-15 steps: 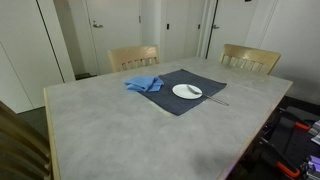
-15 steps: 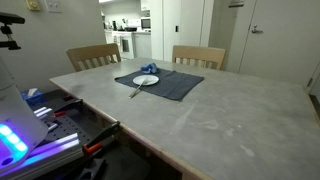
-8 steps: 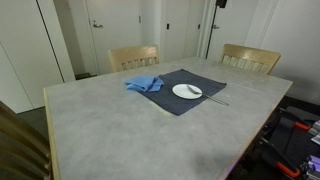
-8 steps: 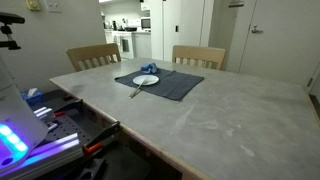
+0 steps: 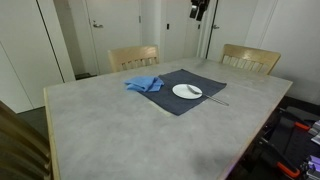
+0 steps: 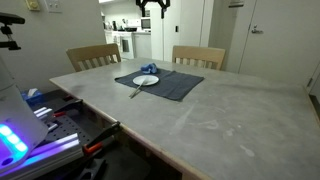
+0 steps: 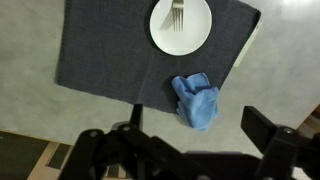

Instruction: Move the blue cloth to the right

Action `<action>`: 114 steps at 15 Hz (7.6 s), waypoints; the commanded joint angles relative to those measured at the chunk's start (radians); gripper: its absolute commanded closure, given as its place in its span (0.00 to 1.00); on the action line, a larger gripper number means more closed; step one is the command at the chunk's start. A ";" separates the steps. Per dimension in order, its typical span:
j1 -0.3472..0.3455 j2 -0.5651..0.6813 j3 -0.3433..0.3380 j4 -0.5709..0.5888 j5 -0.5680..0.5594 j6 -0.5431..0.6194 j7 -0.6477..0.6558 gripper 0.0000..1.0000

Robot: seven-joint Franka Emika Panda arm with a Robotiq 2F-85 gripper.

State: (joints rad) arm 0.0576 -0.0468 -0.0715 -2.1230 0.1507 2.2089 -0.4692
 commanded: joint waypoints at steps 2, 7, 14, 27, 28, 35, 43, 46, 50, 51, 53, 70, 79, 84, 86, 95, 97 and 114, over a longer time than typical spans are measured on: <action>-0.011 0.136 0.048 0.071 0.037 0.065 -0.025 0.00; -0.030 0.152 0.072 0.066 0.025 0.038 -0.002 0.00; -0.027 0.181 0.085 0.095 -0.035 0.010 0.082 0.00; -0.028 0.609 0.165 0.471 -0.072 0.012 0.105 0.00; -0.030 0.642 0.173 0.500 -0.066 0.008 0.106 0.00; -0.032 0.853 0.221 0.691 -0.068 -0.069 0.091 0.00; -0.021 0.983 0.229 0.864 -0.078 -0.181 0.099 0.00; -0.018 1.009 0.227 0.909 -0.081 -0.211 0.100 0.00; -0.017 1.033 0.228 0.949 -0.080 -0.235 0.098 0.00; -0.014 1.039 0.228 0.954 -0.081 -0.241 0.099 0.00; -0.013 1.045 0.229 0.964 -0.078 -0.256 0.102 0.00; -0.039 1.079 0.254 1.032 -0.033 -0.334 0.082 0.96; -0.142 1.011 0.308 0.995 0.095 -0.348 -0.007 0.98; -0.193 0.946 0.267 0.950 0.086 -0.375 0.012 0.98; -0.201 0.903 0.235 0.911 0.067 -0.317 0.018 0.98; -0.201 0.812 0.104 0.798 -0.084 -0.412 0.092 0.98; -0.200 0.795 0.083 0.732 -0.088 -0.332 0.144 0.98; -0.122 0.635 -0.062 0.340 -0.228 0.062 0.575 0.98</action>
State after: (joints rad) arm -0.0979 0.6568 -0.0977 -1.6894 -0.0362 2.2129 0.0287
